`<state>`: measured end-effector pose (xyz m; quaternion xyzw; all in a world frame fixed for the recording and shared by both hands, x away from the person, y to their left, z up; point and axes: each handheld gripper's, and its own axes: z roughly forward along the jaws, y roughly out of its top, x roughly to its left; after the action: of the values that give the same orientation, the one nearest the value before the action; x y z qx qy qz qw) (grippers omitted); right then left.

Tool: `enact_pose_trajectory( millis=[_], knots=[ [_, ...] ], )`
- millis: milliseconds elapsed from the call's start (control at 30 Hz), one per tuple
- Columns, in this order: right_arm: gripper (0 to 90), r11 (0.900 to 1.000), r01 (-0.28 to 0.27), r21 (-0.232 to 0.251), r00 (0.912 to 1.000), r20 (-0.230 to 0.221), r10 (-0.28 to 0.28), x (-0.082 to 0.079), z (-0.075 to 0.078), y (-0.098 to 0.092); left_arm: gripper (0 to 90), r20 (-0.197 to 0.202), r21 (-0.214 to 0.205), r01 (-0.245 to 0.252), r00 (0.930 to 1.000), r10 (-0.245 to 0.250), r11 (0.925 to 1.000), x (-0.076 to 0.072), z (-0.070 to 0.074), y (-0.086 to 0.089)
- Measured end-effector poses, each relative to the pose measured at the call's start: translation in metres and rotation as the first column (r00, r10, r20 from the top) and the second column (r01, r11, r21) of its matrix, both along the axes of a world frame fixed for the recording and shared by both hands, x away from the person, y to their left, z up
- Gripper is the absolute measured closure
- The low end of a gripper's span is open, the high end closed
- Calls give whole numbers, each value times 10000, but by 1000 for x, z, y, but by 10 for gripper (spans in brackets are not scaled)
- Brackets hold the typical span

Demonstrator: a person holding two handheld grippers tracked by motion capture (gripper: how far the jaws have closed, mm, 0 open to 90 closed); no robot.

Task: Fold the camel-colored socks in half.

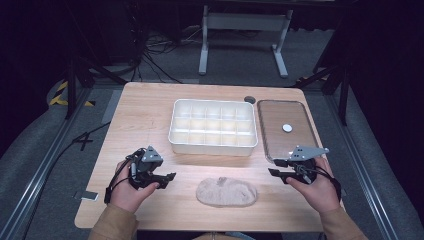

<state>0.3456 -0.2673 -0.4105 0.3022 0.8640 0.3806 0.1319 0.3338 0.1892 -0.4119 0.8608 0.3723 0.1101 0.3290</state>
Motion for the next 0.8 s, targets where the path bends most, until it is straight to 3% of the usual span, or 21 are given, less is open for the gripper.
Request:
enact_pose_trajectory(
  millis=[100,167,400,600,667,800],
  knots=[
    [590,9999,-120,-40,9999,-18,120,-1,0,1,383,-8,143,183,9998,-183,9997,-1,1,-3],
    [593,9999,-150,-53,9999,34,150,-2,0,1,410,28,-117,512,9987,-512,9986,-3,1,-4],
    [614,9998,-176,20,9998,59,176,-3,2,1,438,95,-252,605,9981,-603,9979,-4,3,-2],
    [747,9989,-396,260,9991,-168,401,-6,3,4,463,119,-445,907,9958,-903,9949,-7,6,-4],
    [834,9962,-707,508,9966,-389,727,-8,3,8,480,93,-468,1087,9941,-1083,9930,-8,8,-6],
    [898,9944,-1037,200,9941,-294,1042,-10,2,15,515,-160,-517,1462,9890,-1472,9879,-10,5,-14]
  ],
)
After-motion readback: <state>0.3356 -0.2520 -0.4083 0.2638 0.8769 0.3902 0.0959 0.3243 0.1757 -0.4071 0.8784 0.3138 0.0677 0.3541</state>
